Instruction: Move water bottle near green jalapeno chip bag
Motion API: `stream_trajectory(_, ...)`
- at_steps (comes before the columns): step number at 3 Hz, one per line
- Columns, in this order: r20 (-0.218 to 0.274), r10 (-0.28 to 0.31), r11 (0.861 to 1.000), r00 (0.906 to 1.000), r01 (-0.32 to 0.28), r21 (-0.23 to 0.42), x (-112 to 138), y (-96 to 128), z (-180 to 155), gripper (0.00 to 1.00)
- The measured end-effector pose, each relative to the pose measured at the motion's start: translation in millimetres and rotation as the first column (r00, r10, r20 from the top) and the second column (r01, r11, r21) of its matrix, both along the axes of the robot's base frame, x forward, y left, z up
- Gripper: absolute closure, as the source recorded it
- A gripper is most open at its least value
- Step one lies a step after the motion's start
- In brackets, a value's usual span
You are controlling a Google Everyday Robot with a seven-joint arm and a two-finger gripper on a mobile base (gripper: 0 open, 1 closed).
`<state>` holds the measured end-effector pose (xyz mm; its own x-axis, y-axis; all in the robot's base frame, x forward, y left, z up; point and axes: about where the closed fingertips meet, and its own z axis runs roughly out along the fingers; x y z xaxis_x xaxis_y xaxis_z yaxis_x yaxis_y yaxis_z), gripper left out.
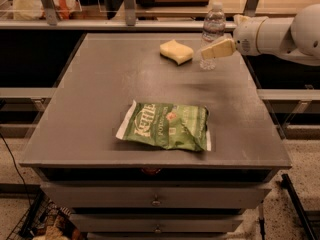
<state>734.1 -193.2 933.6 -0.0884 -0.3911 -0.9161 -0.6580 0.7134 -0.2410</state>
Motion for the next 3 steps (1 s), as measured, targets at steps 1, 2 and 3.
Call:
stream_trajectory(1,0.004,0.01,1.0,0.9999,-0.01,0.019,12.2,9.7,-2.5,0.0)
stream_trajectory(2,-0.001,0.023,0.999,0.9997,-0.023,0.032,19.2,16.0,-6.4,0.18)
stream_trajectory(3,-0.006,0.037,0.999,0.9993,-0.037,0.038,22.9,18.6,-8.4,0.42)
